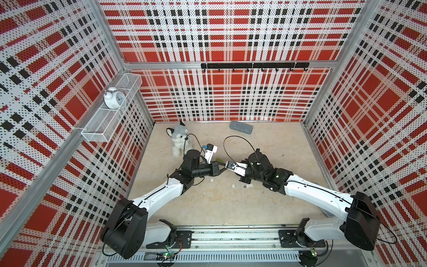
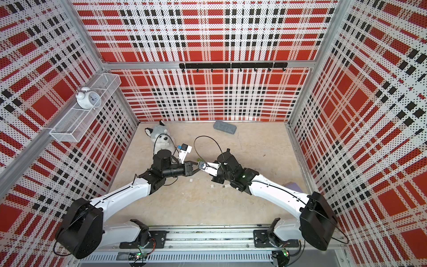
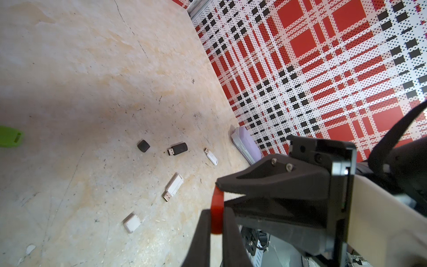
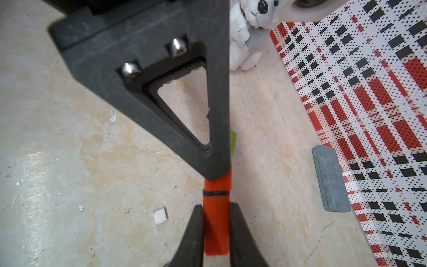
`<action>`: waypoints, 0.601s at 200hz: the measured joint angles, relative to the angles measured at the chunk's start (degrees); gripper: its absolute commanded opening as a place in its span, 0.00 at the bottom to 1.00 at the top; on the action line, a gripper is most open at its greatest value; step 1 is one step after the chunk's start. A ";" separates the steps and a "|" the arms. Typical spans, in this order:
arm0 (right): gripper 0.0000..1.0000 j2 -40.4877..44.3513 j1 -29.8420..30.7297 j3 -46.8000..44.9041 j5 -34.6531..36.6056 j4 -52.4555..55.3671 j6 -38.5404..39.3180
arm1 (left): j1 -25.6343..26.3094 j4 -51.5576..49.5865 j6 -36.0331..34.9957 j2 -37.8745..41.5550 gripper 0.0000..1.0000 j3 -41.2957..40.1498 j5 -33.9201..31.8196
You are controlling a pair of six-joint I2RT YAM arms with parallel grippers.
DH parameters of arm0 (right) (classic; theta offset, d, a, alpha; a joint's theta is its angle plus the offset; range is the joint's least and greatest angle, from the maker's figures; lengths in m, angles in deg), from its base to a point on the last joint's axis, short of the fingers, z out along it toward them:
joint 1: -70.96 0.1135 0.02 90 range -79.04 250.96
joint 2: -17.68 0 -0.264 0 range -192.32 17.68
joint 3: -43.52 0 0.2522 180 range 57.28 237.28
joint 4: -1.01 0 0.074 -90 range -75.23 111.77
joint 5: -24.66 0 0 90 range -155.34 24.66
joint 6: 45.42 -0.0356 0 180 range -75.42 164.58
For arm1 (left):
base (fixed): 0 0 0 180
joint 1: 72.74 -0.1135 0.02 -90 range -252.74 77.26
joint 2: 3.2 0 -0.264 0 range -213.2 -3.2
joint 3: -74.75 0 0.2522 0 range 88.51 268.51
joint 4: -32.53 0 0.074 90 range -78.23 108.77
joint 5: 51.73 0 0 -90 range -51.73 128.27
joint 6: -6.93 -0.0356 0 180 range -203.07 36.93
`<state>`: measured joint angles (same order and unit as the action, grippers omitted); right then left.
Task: Close the usb drive cover
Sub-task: Close the cover of the USB drive.
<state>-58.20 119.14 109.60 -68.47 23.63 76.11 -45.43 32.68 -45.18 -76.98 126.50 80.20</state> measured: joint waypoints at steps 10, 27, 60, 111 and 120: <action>0.03 0.00 -0.02 -0.22 0.00 -0.42 0.98 | -0.02 0.00 0.00 -0.07 0.05 0.00 0.11; 0.03 0.00 -0.04 -0.22 -0.02 -0.48 2.56 | -0.02 0.02 0.02 -0.15 0.05 0.02 0.26; 0.03 0.00 -0.04 -0.09 0.13 -0.59 3.28 | -0.02 -0.02 0.17 -0.15 0.05 0.22 0.26; 0.02 -1.25 -0.37 2.23 0.44 -1.03 -2.38 | -0.35 1.92 1.99 0.52 0.06 0.83 -2.25; 0.02 -1.29 -0.39 2.32 0.48 -1.51 -2.95 | -0.44 2.45 2.47 0.79 0.07 0.76 -2.60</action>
<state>-59.49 118.75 111.91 -67.99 22.12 73.15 -45.87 35.13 -42.71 -76.19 127.27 77.60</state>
